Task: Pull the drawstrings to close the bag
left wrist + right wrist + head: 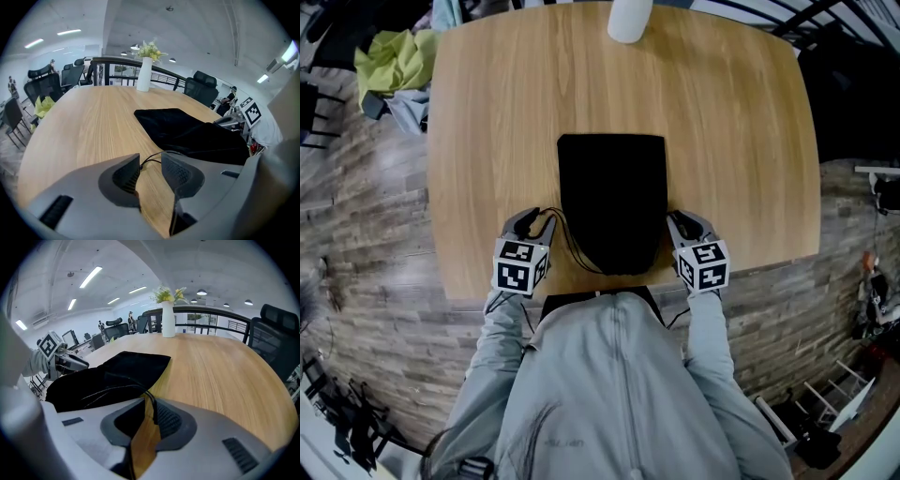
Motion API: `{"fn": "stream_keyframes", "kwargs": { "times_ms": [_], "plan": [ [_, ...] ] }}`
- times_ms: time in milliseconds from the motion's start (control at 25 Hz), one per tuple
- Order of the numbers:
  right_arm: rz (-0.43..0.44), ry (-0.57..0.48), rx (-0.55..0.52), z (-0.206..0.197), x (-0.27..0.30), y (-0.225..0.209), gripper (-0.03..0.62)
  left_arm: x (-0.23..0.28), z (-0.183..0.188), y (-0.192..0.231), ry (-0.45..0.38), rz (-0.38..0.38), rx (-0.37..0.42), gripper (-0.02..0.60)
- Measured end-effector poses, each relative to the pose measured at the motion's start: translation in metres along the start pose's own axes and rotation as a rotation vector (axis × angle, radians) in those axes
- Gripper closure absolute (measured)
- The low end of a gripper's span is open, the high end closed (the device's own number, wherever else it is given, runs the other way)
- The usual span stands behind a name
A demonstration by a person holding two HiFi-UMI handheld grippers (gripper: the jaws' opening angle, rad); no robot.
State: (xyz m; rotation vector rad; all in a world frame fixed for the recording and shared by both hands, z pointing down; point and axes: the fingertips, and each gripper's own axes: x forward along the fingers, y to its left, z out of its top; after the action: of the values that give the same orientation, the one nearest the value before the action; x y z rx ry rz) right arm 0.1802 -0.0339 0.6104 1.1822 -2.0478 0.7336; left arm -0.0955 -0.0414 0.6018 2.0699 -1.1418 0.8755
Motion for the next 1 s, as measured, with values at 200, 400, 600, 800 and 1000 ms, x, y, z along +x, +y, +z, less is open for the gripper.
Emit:
{"fn": "stream_keyframes", "kwargs": {
  "times_ms": [200, 400, 600, 800, 1000],
  "plan": [
    [-0.011, 0.009, 0.021, -0.002, -0.001, -0.004, 0.444, -0.002, -0.004, 0.004, 0.003, 0.010, 0.002, 0.416],
    [-0.042, 0.010, 0.012, 0.000, -0.003, -0.008, 0.393, -0.004, -0.004, 0.008, -0.002, 0.010, 0.000, 0.416],
    [-0.042, -0.006, 0.002, 0.006, -0.007, -0.010, 0.393, -0.006, 0.001, 0.010, -0.022, 0.017, 0.002, 0.416],
    [-0.063, -0.036, 0.001, 0.016, -0.016, -0.011, 0.399, -0.013, 0.012, 0.010, -0.055, 0.016, 0.004, 0.415],
    [-0.077, -0.109, -0.024, 0.042, -0.029, -0.008, 0.404, -0.024, 0.033, 0.008, -0.117, 0.022, 0.017, 0.416]
  ]
}}
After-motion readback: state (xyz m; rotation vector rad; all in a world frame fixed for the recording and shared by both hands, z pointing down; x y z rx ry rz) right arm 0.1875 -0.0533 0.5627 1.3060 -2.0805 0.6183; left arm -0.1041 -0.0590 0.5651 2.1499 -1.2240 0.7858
